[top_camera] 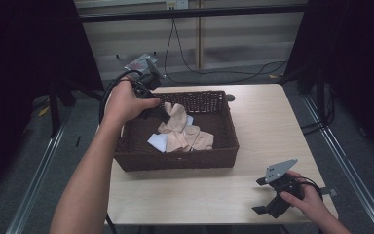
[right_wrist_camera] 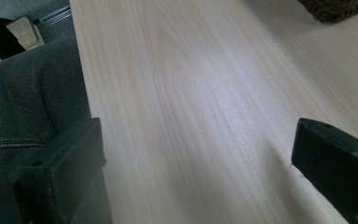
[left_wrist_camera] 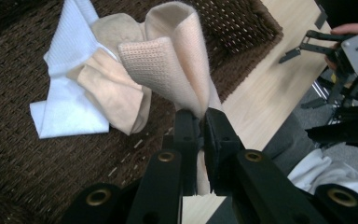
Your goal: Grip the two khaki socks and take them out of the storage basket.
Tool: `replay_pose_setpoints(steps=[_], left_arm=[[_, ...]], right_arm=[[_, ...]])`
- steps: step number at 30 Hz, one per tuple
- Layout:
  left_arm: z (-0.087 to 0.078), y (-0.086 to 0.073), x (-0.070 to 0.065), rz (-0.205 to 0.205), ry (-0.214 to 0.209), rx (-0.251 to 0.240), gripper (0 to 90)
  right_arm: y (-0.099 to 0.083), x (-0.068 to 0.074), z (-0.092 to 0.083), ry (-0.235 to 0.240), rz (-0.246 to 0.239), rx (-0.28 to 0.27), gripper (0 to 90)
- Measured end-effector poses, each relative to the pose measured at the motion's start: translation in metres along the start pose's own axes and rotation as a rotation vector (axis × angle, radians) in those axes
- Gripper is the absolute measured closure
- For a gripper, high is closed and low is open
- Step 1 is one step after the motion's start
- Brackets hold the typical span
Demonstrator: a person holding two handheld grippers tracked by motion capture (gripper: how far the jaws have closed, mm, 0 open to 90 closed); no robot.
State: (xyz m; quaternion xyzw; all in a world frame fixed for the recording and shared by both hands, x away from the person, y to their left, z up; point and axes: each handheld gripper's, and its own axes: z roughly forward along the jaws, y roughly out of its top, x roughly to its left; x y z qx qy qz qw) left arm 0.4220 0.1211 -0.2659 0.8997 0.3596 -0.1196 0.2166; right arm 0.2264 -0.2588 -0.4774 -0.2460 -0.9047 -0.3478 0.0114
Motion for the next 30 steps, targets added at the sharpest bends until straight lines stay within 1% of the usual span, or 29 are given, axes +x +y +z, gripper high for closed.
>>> replay_pose_setpoints(steps=[3, 5, 7, 8, 9, 10, 11, 13, 15, 18, 19, 21, 24, 26, 28, 29, 30], left_arm=[[-0.005, -0.001, -0.003, 0.015, -0.011, 0.005, 84.2], [-0.007, -0.001, -0.007, 0.009, -0.021, 0.004, 84.2], [-0.009, -0.002, -0.009, 0.023, -0.023, 0.011, 84.2], [-0.010, -0.003, -0.010, 0.033, -0.030, 0.023, 84.2], [-0.010, -0.004, -0.012, 0.033, -0.033, 0.023, 84.1], [-0.010, -0.004, -0.012, 0.041, -0.033, 0.031, 84.1], [-0.010, -0.005, -0.015, 0.035, -0.035, 0.032, 84.0], [-0.010, -0.007, -0.017, 0.048, -0.040, 0.036, 84.0], [-0.010, -0.008, -0.018, 0.059, -0.043, 0.051, 84.0], [-0.008, -0.011, -0.022, 0.078, -0.050, 0.056, 84.0], [-0.008, -0.012, -0.023, 0.078, -0.057, 0.057, 83.9], [-0.006, -0.013, -0.024, 0.094, -0.067, 0.060, 83.9], [-0.002, -0.016, -0.029, 0.110, -0.072, 0.067, 83.8], [0.002, -0.017, -0.031, 0.131, -0.079, 0.077, 83.8], [0.005, -0.019, -0.034, 0.139, -0.081, 0.086, 83.8], [0.007, -0.020, -0.036, 0.146, -0.086, 0.081, 83.8], [0.007, -0.020, -0.036, 0.157, -0.087, 0.093, 83.8]], right_arm=[[0.000, 0.000, 0.000, -0.001, 0.003, -0.001, 1.9], [0.000, 0.000, 0.000, -0.001, 0.005, 0.001, 2.0], [0.000, 0.000, 0.000, 0.000, 0.001, 0.000, 2.0], [0.000, 0.000, 0.000, 0.000, 0.000, 0.001, 2.0], [0.000, 0.000, 0.000, 0.000, 0.002, 0.001, 2.0], [0.000, 0.000, 0.000, -0.001, 0.004, 0.000, 2.0], [0.000, 0.000, 0.000, -0.001, 0.004, -0.001, 2.0], [0.000, 0.000, 0.000, 0.000, 0.002, 0.001, 2.0], [0.000, 0.000, 0.000, 0.000, 0.002, 0.001, 2.0], [0.000, 0.001, 0.000, 0.000, 0.003, -0.002, 2.0], [0.000, 0.001, 0.000, -0.002, 0.002, -0.004, 2.0], [0.000, 0.001, 0.000, -0.001, 0.001, -0.003, 2.0], [0.000, 0.001, 0.000, 0.000, 0.002, -0.001, 2.0], [0.000, 0.001, 0.000, -0.001, 0.003, -0.002, 2.0], [0.000, 0.001, 0.000, -0.001, 0.001, -0.002, 2.0], [0.000, 0.001, 0.000, -0.001, 0.004, -0.002, 2.0], [0.000, 0.001, 0.000, -0.002, 0.004, -0.003, 2.0]])
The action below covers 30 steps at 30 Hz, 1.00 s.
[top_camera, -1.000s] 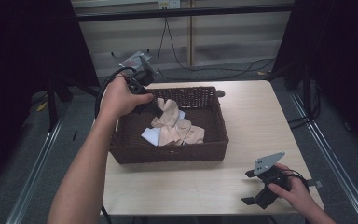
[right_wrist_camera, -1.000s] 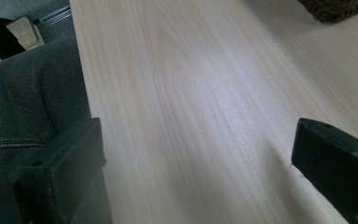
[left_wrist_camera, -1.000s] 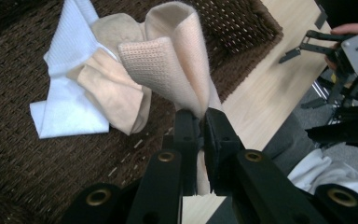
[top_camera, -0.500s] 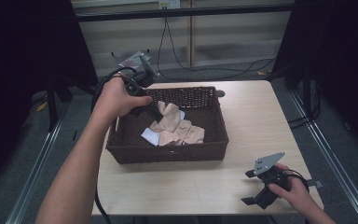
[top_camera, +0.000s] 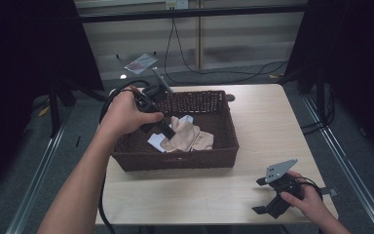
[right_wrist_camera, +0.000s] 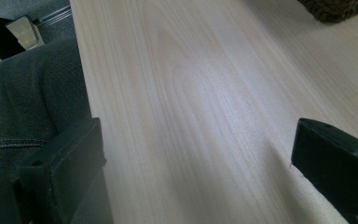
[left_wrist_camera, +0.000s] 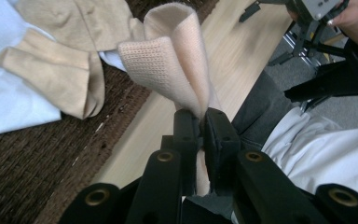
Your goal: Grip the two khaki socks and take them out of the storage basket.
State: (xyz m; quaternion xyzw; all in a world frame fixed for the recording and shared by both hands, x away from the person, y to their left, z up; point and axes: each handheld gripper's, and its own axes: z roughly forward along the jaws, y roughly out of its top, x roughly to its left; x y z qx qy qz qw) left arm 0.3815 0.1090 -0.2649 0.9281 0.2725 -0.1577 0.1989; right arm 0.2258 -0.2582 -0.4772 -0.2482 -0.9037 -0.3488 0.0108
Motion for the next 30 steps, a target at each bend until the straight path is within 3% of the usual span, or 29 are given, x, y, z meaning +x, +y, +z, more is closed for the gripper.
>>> replay_pose_setpoints(steps=[12, 23, 30], left_arm=[[0.021, -0.003, -0.011, 0.038, 0.006, 0.033, 83.7], [0.040, -0.007, -0.018, 0.068, -0.026, 0.033, 83.6], [0.055, -0.010, -0.018, 0.072, -0.002, 0.033, 83.2]], right_arm=[[0.000, 0.001, 0.000, -0.002, -0.004, 0.001, 2.0], [0.000, 0.001, 0.000, -0.003, -0.004, 0.002, 2.0], [0.000, 0.001, 0.000, -0.001, 0.000, 0.005, 2.0]])
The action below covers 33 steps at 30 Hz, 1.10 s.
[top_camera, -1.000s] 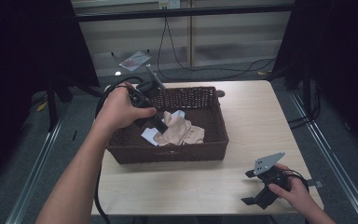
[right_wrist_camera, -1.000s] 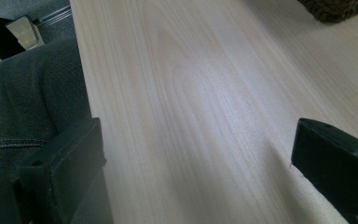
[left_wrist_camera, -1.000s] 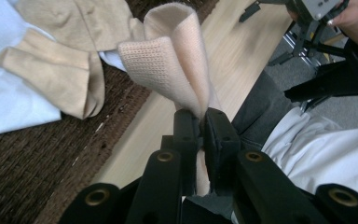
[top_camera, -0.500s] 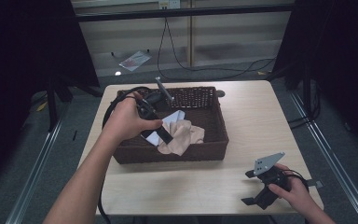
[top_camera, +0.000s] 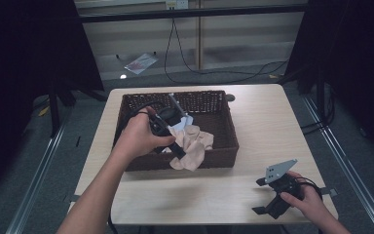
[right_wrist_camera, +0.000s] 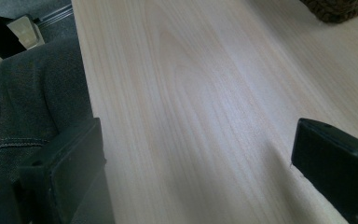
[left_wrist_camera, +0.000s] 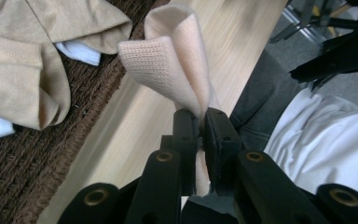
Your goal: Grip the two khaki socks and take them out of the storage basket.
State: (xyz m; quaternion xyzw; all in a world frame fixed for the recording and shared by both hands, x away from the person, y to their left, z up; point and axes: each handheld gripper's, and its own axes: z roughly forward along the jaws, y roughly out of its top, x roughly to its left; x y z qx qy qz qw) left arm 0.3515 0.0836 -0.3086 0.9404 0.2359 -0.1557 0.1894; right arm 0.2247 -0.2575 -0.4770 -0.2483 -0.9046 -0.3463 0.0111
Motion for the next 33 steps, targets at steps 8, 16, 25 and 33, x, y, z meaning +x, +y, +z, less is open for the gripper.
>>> replay_pose_setpoints(steps=[8, 16, 25, 33], left_arm=[[0.018, -0.004, -0.001, 0.004, -0.005, 0.014, 83.1], [0.043, -0.007, 0.004, 0.007, -0.011, 0.046, 82.9], [0.049, -0.003, 0.003, 0.023, -0.022, 0.034, 64.0], [0.026, 0.004, 0.011, -0.006, 0.047, -0.027, 42.0]], right_arm=[[0.000, 0.000, 0.000, 0.001, -0.005, 0.001, 2.0], [0.000, 0.000, 0.000, 0.000, -0.006, 0.000, 2.0], [0.000, -0.001, 0.001, 0.004, -0.005, -0.001, 2.0], [0.000, -0.001, 0.001, 0.004, -0.004, -0.001, 2.0]])
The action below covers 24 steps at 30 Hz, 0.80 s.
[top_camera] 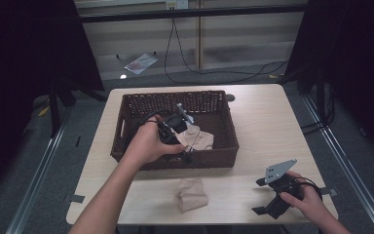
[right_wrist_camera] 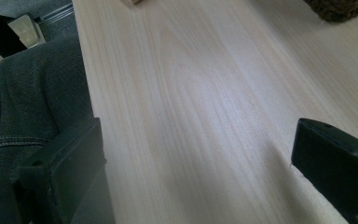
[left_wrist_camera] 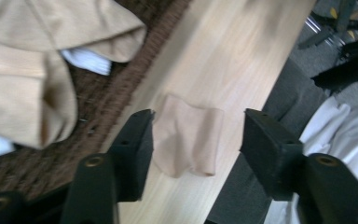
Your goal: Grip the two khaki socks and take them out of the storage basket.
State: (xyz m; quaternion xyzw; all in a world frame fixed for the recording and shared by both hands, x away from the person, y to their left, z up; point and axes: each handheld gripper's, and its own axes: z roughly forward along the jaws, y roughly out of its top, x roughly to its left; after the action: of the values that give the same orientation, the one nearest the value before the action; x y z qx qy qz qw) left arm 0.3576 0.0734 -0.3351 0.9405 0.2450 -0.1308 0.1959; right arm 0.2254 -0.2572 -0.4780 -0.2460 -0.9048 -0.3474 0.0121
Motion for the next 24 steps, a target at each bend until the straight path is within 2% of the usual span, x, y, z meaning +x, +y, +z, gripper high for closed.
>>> replay_pose_setpoints(steps=[3, 4, 9, 12, 18, 24], left_arm=[[-0.007, 0.003, 0.007, -0.016, 0.018, -0.009, 36.1], [-0.009, 0.004, 0.011, -0.031, 0.037, -0.019, 33.8], [-0.008, 0.006, 0.026, -0.062, 0.085, -0.056, 24.7], [-0.004, 0.006, 0.035, -0.076, 0.096, -0.055, 20.6], [0.005, 0.007, 0.050, -0.113, 0.111, -0.088, 15.6], [0.015, 0.006, 0.066, -0.151, 0.128, -0.067, 14.1]], right_arm=[[0.000, 0.000, 0.000, 0.001, 0.000, -0.001, 2.0], [0.000, 0.000, 0.000, 0.001, 0.000, 0.000, 2.0], [0.000, 0.000, 0.000, 0.002, 0.001, 0.000, 1.9], [0.000, 0.000, -0.001, 0.001, 0.000, 0.001, 2.0], [0.000, 0.000, 0.000, 0.002, -0.001, 0.002, 2.0], [0.000, 0.000, 0.000, 0.003, 0.000, 0.003, 1.9]])
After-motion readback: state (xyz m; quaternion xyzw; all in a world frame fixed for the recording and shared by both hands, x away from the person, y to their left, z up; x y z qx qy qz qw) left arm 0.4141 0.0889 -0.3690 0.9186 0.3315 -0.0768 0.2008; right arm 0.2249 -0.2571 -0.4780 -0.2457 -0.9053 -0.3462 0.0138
